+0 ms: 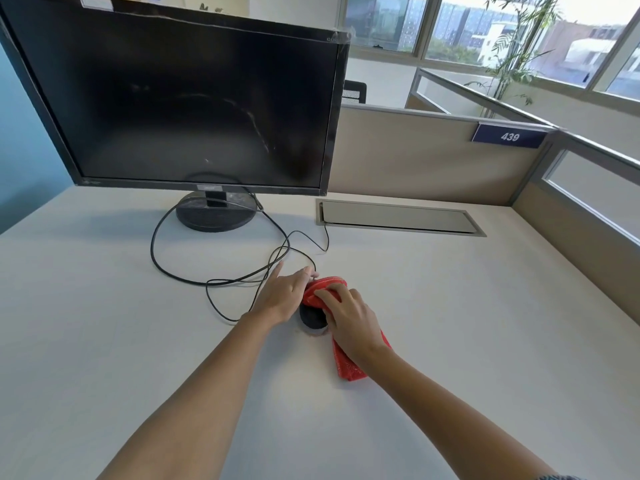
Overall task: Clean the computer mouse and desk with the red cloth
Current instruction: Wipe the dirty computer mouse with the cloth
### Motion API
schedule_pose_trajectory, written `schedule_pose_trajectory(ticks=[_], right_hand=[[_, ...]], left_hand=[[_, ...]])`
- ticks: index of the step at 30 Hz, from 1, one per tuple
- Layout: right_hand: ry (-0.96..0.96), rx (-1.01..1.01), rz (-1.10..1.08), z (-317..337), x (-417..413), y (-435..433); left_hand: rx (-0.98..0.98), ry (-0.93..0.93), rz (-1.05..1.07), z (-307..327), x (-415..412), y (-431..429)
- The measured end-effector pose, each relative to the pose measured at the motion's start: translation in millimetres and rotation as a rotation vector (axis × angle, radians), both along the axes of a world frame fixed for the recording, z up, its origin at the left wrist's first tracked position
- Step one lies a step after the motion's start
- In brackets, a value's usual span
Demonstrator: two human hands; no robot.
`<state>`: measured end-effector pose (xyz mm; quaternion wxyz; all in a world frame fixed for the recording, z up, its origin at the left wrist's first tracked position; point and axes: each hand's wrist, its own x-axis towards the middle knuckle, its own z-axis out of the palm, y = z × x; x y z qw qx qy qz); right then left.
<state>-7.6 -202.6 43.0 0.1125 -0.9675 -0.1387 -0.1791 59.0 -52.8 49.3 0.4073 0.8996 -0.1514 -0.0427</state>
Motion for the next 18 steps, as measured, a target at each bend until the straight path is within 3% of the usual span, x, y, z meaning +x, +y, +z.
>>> schedule_pose_trajectory(ticks=[8,14,16,18], right_hand=[[-0.151,-0.226,0.176,-4,-18,-2],[-0.129,-0.402,0.283,-11,-31,-26],[-0.107,-0.272,0.215,-5,-32,-37],[-0.073,0.061,-0.003,6,-28,-47]], left_hand=[[0.022,0.011,-0.012,2,-3,-1],[0.036,0.018,-0.019,0,-2,1],[0.033,0.032,-0.022,-2,-1,2],[0.015,0.069,-0.024,-2,1,3]])
